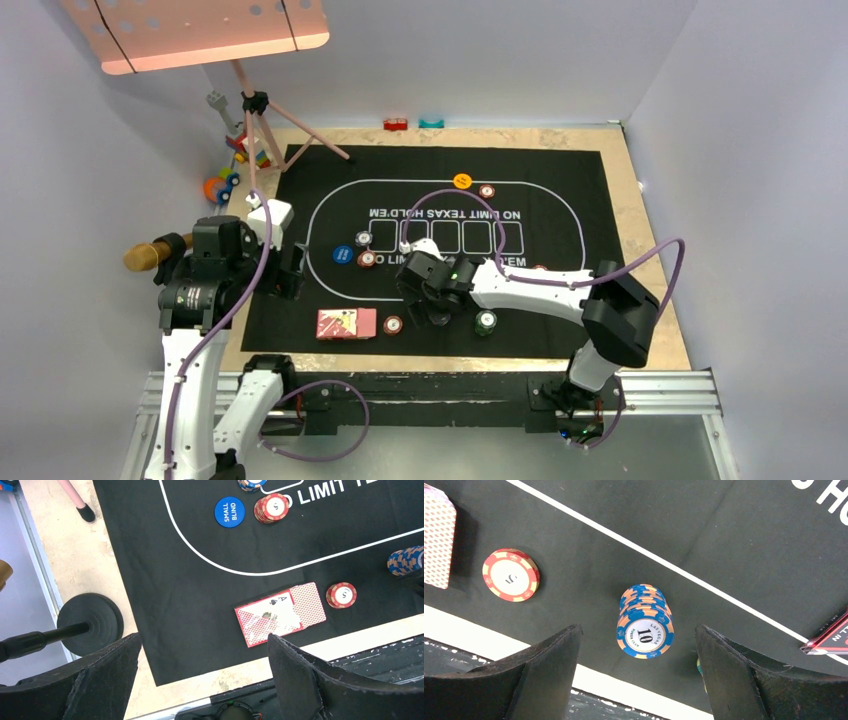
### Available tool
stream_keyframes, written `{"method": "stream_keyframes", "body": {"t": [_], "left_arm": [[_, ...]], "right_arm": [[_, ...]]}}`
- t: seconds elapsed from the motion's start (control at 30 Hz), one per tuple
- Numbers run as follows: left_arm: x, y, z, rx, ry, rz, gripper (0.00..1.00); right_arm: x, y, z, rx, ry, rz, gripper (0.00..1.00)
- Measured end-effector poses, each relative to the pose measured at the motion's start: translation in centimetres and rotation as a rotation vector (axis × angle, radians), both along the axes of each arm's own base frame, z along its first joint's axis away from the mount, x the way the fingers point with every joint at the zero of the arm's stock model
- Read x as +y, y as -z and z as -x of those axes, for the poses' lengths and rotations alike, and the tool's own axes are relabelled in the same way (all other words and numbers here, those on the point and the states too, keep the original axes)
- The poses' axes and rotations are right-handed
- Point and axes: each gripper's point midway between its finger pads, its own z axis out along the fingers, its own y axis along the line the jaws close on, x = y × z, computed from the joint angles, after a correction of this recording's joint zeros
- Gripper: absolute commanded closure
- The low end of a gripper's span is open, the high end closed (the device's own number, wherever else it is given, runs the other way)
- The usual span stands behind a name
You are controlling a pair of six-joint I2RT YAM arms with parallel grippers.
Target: Distribute texas hold em gaming equipment
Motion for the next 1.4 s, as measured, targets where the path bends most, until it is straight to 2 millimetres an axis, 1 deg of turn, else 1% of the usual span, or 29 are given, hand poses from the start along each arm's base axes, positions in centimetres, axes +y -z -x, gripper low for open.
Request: {"method": "stream_keyframes", "body": {"t": [0.1, 0.33, 0.53, 0.73, 1.1, 1.3, 1.4], "left_arm": [[0.0, 0.0, 0.0, 0.0, 0.0, 0.0, 0.0], [0.0, 0.0, 0.0, 0.002, 0.001, 0.0, 0.0], [0.0, 0.0, 0.0, 0.002, 0.0, 0.0, 0.0], [0.0, 0.0, 0.0, 0.002, 0.0, 0.0, 0.0], [0.0, 0.0, 0.0, 0.002, 0.0, 0.0, 0.0], [0.0, 0.0, 0.0, 0.002, 0.0, 0.0, 0.0], [0.0, 0.0, 0.0, 0.002, 0.0, 0.0, 0.0]], "right_arm": [[-0.1, 0.7, 0.3, 0.009, 0.001, 0.012, 0.16], [-0.2, 1.5, 0.3, 0.015, 0.014, 0.014, 0.18], [-0.5, 2.7, 0.6, 0.03, 0.017, 0.025, 0.24], [-0.6, 3.4, 0.7, 0.039, 0.019, 0.034, 0.35], [-0.5, 3.5, 0.8, 0.039, 0.021, 0.031, 0.57], [-0.6, 3.1, 0.8, 0.038, 0.02, 0.026, 0.74], [-0.7, 2.6, 0.9, 0.034, 0.02, 0.022, 0.77]]}}
